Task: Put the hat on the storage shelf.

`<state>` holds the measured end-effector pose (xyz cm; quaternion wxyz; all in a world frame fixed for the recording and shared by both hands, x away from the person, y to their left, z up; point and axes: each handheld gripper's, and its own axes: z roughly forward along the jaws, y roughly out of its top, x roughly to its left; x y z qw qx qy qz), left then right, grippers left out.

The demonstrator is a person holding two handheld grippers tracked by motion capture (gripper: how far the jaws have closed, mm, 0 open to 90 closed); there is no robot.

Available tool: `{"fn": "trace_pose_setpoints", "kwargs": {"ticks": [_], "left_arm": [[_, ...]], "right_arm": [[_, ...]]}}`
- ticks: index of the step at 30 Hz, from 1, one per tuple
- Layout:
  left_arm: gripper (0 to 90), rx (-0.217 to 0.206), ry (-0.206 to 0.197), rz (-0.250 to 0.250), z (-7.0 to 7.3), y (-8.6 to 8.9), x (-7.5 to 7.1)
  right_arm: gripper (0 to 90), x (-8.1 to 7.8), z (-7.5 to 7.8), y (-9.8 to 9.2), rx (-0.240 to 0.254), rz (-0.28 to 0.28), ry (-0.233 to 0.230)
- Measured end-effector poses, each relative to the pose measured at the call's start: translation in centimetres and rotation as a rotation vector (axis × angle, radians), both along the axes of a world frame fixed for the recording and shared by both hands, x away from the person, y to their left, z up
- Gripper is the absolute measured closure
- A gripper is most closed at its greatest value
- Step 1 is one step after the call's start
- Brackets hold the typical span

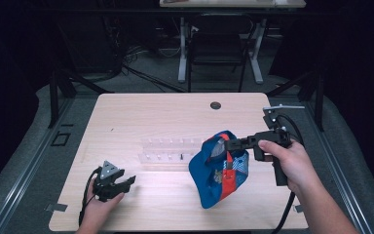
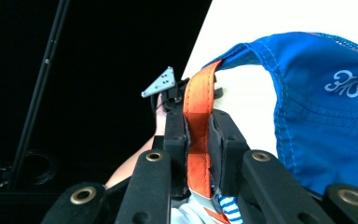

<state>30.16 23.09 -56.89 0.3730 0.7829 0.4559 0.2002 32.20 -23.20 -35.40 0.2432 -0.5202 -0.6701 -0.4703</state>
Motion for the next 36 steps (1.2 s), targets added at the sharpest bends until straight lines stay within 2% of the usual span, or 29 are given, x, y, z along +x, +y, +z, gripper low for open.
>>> {"fn": "trace_pose_setpoints", "kwargs": {"ticks": [6,17,24,32,36], "left_arm": [[46.0,0.003,0.001,-0.004,0.0,0.0,0.0],[46.0,0.002,-0.005,-0.016,0.1,-0.3,-0.1],[46.0,-0.007,-0.012,-0.021,0.3,-0.5,-0.3],[46.9,-0.019,-0.034,-0.053,0.9,-1.4,-0.8],[50.9,-0.034,-0.051,-0.087,1.9,-2.1,-1.3]], "right_arm": [[78.3,0.4,0.6,0.5,0.031,0.002,-0.008],[78.3,1.3,2.0,1.2,0.055,-0.004,-0.026],[78.3,1.8,2.2,1.6,0.082,-0.007,-0.027],[78.3,2.3,3.0,2.5,0.094,-0.006,-0.043],[78.3,2.6,3.3,2.9,0.098,0.001,-0.052]]}}
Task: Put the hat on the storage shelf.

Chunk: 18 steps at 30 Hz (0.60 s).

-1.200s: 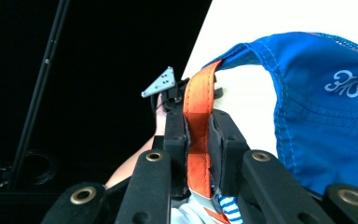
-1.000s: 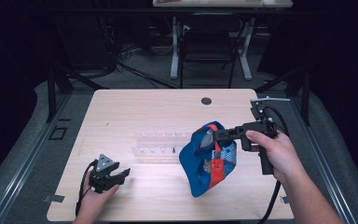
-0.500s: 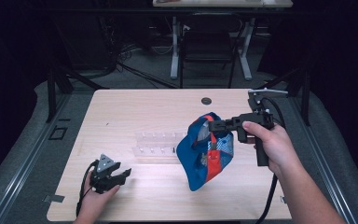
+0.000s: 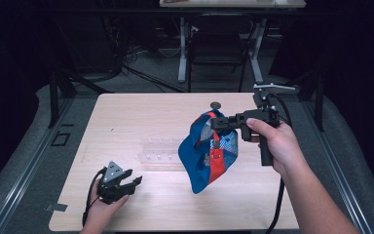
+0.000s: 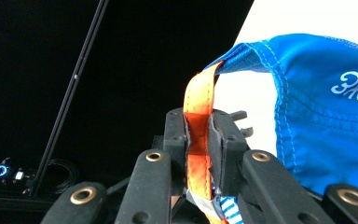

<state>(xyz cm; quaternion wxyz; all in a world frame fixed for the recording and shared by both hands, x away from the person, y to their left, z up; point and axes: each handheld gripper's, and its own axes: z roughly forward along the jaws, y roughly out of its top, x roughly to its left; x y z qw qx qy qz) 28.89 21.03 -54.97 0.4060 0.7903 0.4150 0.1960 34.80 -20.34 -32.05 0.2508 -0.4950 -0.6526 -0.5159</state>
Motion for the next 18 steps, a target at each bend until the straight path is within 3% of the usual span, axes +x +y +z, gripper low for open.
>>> {"fn": "trace_pose_setpoints", "kwargs": {"ticks": [8,12,18], "left_arm": [[49.1,0.0,-0.032,-0.065,1.8,-2.2,-0.7],[47.2,0.014,-0.072,-0.108,2.9,-3.7,-1.3],[47.1,-0.024,-0.101,-0.182,4.4,-6.3,-1.9]], "right_arm": [[78.3,0.5,0.2,0.7,-0.001,0.002,-0.002],[78.3,0.9,0.4,1.1,0.004,0.008,-0.011],[78.3,1.3,0.6,2.3,0.005,0.017,-0.012]]}}
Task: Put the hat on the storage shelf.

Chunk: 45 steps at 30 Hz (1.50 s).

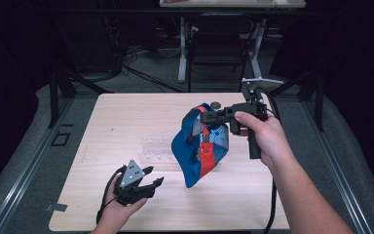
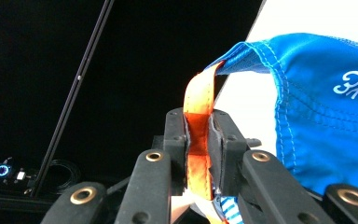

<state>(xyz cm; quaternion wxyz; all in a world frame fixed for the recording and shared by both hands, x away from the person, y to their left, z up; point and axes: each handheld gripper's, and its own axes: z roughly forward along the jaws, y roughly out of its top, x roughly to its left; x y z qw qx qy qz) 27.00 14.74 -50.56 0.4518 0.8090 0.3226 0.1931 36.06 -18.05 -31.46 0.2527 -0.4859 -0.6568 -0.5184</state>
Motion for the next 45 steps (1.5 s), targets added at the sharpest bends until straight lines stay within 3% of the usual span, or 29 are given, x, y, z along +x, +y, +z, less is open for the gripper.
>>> {"fn": "trace_pose_setpoints", "kwargs": {"ticks": [11,23,30,37,45], "left_arm": [[47.7,0.011,-0.012,-0.083,0.7,-3.5,-0.8],[47.5,-0.01,-0.048,-0.154,2.2,-5.8,-2.1],[48.6,0.005,-0.055,-0.174,2.1,-7.0,-2.4],[60.8,0.04,-0.061,-0.159,1.9,-7.4,-2.1],[75.7,0.033,-0.064,-0.146,2.0,-6.7,-2.0]], "right_arm": [[78.3,0.5,-0.2,1.1,0.008,0.011,0.001],[78.3,1.1,-1.0,1.4,0.007,-0.004,0.007],[78.3,1.1,-1.1,1.7,0.005,-0.007,0.007],[78.3,1.0,-1.1,1.8,0.01,-0.004,0.008],[78.3,0.9,-1.0,1.7,0.001,-0.008,0.011]]}}
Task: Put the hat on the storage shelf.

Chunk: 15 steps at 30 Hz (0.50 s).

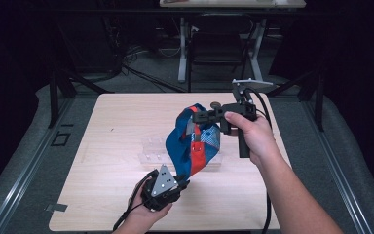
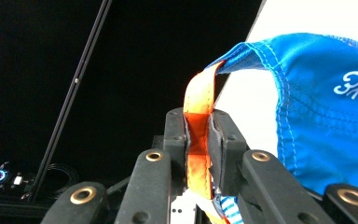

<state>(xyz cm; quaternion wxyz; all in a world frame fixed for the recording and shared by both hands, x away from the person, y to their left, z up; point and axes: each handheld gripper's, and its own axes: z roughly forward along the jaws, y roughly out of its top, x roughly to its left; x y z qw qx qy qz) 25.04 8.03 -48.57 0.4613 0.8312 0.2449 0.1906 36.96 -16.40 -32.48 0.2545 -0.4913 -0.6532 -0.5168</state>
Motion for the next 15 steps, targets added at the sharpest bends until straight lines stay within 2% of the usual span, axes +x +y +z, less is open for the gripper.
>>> {"fn": "trace_pose_setpoints", "kwargs": {"ticks": [4,10,15], "left_arm": [[82.4,0.007,-0.011,0.011,0.2,0.4,0.0],[86.5,0.018,-0.03,0.023,0.4,1.1,0.1],[87.7,0.016,-0.029,0.026,0.5,1.4,0.2]], "right_arm": [[78.3,0.0,0.1,-0.2,0.007,-0.005,-0.005],[78.3,0.0,0.3,-0.3,0.011,-0.006,-0.005],[78.3,0.0,0.4,-0.3,0.014,-0.009,-0.005]]}}
